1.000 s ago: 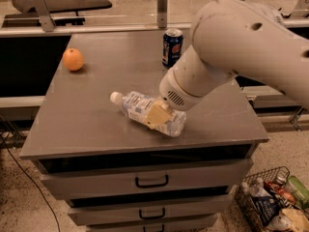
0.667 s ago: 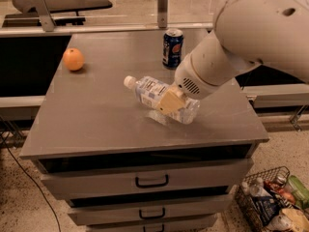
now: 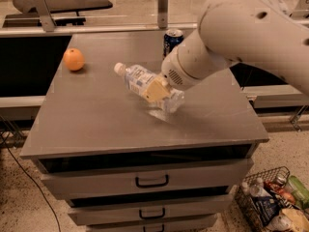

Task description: Move blue plastic bottle near orange

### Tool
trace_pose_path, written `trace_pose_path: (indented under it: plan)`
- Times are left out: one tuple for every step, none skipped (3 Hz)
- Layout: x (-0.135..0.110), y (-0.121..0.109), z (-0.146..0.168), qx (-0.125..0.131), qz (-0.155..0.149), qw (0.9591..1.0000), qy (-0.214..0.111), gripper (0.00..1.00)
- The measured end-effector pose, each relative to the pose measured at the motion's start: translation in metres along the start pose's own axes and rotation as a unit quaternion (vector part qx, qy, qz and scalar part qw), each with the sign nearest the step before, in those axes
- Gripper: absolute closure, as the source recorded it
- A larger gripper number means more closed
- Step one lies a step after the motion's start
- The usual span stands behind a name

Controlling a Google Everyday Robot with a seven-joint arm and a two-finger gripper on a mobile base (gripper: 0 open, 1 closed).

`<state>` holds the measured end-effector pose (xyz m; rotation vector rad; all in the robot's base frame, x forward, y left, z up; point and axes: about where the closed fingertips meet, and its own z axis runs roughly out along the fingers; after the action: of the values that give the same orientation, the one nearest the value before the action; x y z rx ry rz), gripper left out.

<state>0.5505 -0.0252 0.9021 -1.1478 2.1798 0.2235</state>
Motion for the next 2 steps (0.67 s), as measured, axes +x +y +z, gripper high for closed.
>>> trace_pose_path:
  plan:
    - [-0.041,-0.021,0.032,0.006,0.015,0.9992,-0.037,1.0]
    - [-0.078,-0.047,0.067,0.012,0.042,0.9972,-0.061,1.0]
